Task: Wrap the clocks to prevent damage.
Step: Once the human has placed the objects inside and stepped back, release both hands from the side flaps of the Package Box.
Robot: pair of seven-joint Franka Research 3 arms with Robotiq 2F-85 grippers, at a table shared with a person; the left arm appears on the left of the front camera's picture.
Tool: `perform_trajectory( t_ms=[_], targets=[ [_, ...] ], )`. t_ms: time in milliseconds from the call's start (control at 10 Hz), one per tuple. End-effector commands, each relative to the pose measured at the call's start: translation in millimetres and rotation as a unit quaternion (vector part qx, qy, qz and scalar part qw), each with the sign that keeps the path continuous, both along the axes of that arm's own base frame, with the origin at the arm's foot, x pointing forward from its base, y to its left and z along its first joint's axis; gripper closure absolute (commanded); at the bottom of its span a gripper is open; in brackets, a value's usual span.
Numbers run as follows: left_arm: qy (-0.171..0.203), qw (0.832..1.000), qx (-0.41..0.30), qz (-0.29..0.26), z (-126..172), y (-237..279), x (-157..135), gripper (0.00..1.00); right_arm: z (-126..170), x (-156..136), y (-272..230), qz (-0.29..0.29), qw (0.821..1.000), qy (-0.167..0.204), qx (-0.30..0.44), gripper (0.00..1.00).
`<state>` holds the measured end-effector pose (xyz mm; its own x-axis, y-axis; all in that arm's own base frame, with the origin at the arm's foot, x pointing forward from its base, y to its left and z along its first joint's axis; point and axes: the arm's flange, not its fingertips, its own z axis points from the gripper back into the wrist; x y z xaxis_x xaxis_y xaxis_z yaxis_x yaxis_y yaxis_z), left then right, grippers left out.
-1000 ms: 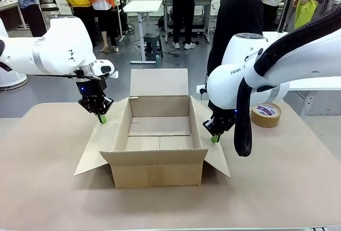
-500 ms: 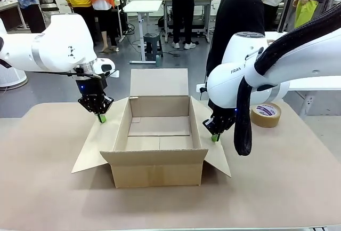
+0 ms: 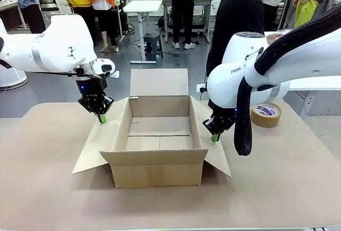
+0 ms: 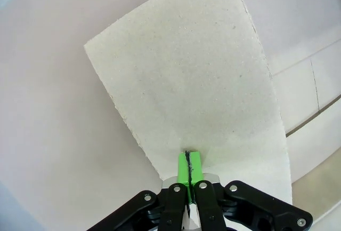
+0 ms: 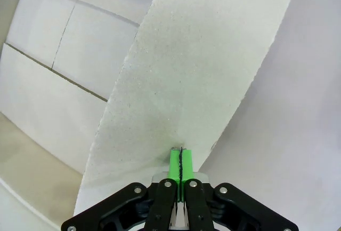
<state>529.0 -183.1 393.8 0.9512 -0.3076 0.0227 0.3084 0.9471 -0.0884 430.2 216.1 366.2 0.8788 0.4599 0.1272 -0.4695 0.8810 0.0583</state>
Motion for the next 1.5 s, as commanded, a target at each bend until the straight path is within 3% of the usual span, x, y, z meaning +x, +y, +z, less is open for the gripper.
perform_trajectory(
  t_ms=[0, 1400],
  targets=[
    [0.003, 1.000, 0.000, -0.003, -0.5, -0.1, -0.7, 1.00, -1.5, -0.8, 0.2, 0.001, 1.000, 0.001, -0.001, 0.99],
    [0.003, 1.000, 0.000, -0.003, -0.5, -0.1, -0.7, 1.00, -1.5, -0.8, 0.2, 0.001, 1.000, 0.001, -0.001, 0.99]
  ],
)
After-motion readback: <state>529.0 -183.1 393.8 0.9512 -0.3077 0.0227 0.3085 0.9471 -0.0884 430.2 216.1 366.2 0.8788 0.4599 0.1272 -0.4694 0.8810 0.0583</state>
